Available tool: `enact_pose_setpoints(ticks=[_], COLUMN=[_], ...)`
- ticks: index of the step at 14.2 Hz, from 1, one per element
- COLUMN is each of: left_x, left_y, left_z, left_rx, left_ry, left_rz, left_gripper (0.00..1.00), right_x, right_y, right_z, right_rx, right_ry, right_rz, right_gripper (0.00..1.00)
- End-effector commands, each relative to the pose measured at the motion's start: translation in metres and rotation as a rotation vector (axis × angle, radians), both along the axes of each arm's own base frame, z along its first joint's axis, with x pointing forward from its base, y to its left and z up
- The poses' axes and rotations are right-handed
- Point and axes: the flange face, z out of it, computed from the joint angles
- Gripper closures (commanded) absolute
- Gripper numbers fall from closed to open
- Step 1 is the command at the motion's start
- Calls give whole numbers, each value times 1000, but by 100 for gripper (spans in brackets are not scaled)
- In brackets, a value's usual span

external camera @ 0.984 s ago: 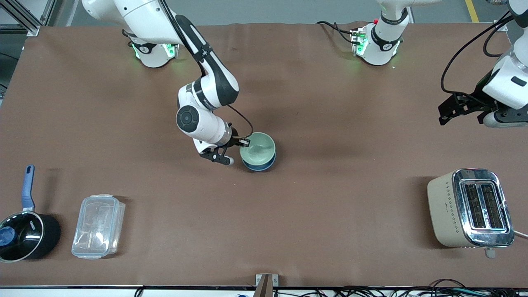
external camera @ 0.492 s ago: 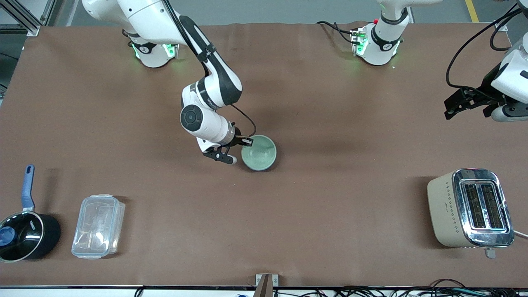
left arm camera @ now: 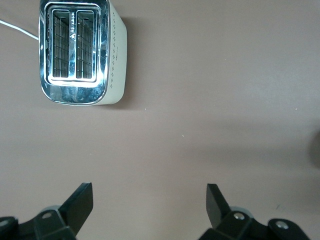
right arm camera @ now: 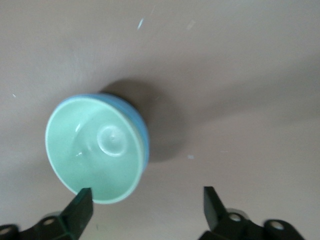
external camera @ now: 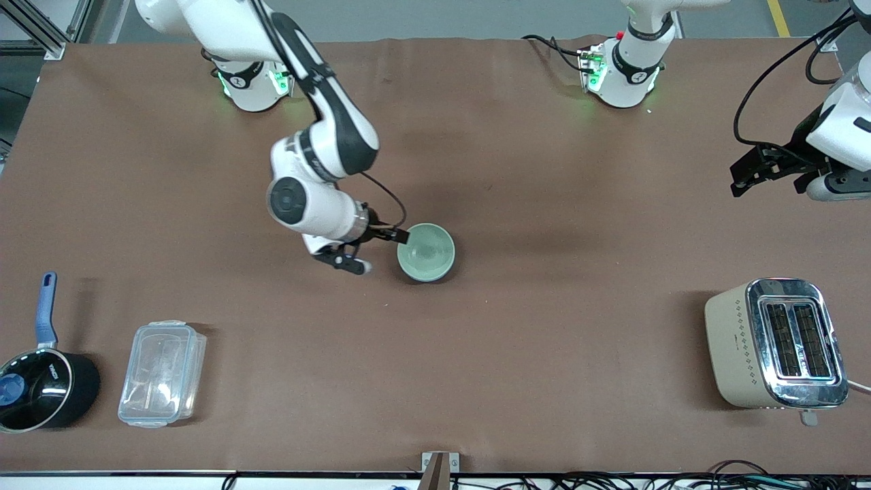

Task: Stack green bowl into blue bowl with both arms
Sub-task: 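Open the right gripper and draw it back from the bowls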

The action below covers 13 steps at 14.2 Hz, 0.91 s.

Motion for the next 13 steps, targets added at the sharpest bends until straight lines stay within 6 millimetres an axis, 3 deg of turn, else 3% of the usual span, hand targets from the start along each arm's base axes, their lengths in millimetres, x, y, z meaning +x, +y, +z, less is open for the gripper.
enact_pose_setpoints(ticks=[1, 3, 5, 9, 13], left_x=[-7, -8, -9, -15, -16], left_y=[-1, -1, -4, -10, -10], left_z=[4, 4, 6, 6, 10], left_rx=[-19, -23, -32, -46, -44], left_ry=[6, 8, 6, 34, 28], left_rz=[-13, -12, -16, -32, -61], left_gripper=[0, 0, 0, 0, 0], right_x=[5, 13, 12, -7, 1], right_y=[-78, -143, -190, -276, -347], right_z=[75, 108, 127, 152, 170], right_rx=[-84, -204, -232, -282, -277], right_ry=[-58, -129, -156, -198, -251], right_rz=[21, 11, -31, -45, 74], right_gripper=[0, 0, 0, 0, 0])
